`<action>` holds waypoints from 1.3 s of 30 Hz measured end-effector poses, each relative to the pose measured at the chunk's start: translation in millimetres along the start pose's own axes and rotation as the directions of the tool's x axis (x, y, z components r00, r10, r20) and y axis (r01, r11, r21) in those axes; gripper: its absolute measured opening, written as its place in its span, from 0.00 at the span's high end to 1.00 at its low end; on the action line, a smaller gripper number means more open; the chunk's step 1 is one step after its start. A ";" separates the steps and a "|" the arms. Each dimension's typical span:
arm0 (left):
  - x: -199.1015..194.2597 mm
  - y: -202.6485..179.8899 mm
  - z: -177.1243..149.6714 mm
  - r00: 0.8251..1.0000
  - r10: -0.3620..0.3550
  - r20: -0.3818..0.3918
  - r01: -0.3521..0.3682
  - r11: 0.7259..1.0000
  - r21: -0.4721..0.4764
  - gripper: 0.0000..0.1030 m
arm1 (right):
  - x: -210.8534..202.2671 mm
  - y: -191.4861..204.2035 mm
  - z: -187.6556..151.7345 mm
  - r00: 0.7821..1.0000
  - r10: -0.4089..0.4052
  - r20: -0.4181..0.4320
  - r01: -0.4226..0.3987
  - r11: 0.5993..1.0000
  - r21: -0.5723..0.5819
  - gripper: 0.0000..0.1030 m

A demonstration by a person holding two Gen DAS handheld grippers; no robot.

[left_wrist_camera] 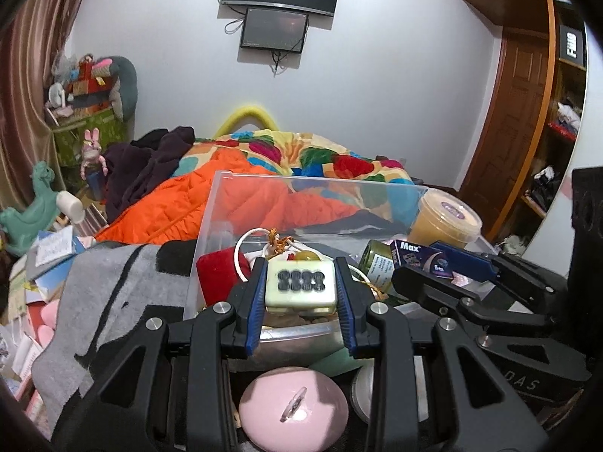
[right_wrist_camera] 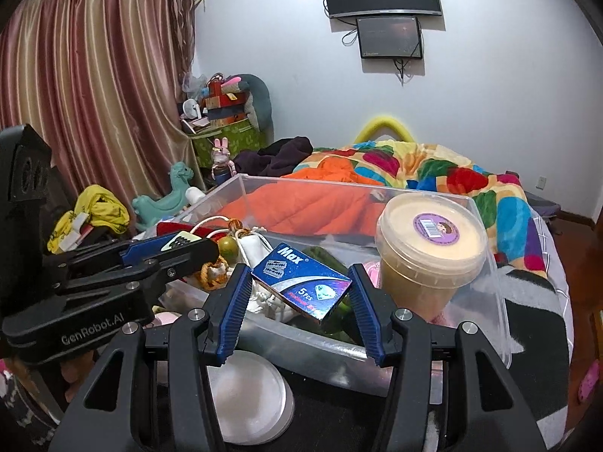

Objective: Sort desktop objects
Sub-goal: 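Carry both boxes over the clear box and open both tools to drop them, then grasp the pink round case with the left tool while the right tool grasps the white round jar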

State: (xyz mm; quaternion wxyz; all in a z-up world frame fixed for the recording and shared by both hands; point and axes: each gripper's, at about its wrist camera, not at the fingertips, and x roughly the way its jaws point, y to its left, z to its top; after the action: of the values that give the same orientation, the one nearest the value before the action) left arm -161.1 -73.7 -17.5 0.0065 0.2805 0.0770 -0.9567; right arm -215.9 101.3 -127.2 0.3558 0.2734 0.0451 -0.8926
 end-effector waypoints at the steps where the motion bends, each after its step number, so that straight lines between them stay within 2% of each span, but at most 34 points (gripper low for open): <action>1: -0.1 -0.2 -0.5 1.000 0.005 0.002 -0.005 1.000 0.006 0.68 | 0.1 0.6 -0.2 1.000 -0.002 0.001 0.002 1.000 -0.001 0.52; 6: -1.0 -2.8 -2.7 1.000 0.025 0.009 -0.025 0.999 0.022 0.66 | -1.5 1.9 -0.9 1.000 -0.010 0.000 0.010 1.000 -0.001 0.52; 10: -1.9 -0.8 -3.5 1.000 0.019 0.009 -0.019 1.000 0.013 0.65 | -4.6 3.5 -0.3 1.000 -0.008 0.002 0.008 1.000 0.001 0.46; 16: -9.6 1.9 -3.1 1.000 -0.004 0.002 0.004 1.000 -0.008 0.65 | -15.5 8.0 -3.9 1.000 0.011 0.012 -0.011 1.000 0.004 0.45; 19: -18.8 2.4 -3.4 1.000 -0.011 0.013 0.011 1.000 -0.012 0.64 | -23.2 9.4 -5.2 1.000 0.022 0.021 -0.022 1.000 0.008 0.42; 22: -29.7 2.0 -3.5 0.999 -0.013 0.033 0.014 1.000 -0.014 0.55 | -32.5 11.0 -8.1 0.999 0.020 0.042 -0.020 1.000 0.009 0.37; 26: -42.1 -0.7 -4.2 0.998 -0.001 0.060 0.002 1.000 -0.007 0.50 | -39.5 14.3 -11.1 0.999 0.019 0.051 -0.019 1.000 0.005 0.36; 30: -54.9 -3.8 -8.4 0.996 0.021 0.087 -0.021 1.000 0.000 0.37 | -44.2 13.5 -16.5 0.999 0.027 0.046 -0.028 0.999 0.028 0.35; 34: -63.3 -8.0 -15.5 0.995 0.026 0.096 -0.027 1.000 0.013 0.35 | -44.5 11.4 -25.3 0.999 0.041 0.029 -0.042 0.997 0.061 0.34; 39: -62.4 -11.0 -26.5 0.997 0.018 0.071 -0.019 1.000 0.006 0.34 | -38.7 9.5 -34.8 0.999 0.046 -0.009 -0.045 0.995 0.085 0.34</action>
State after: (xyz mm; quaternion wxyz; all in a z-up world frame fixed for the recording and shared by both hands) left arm -94.8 -60.8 -4.4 0.0172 0.2471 0.0707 -0.9663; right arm -170.6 127.4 -135.5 0.3638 0.2940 0.0032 -0.8839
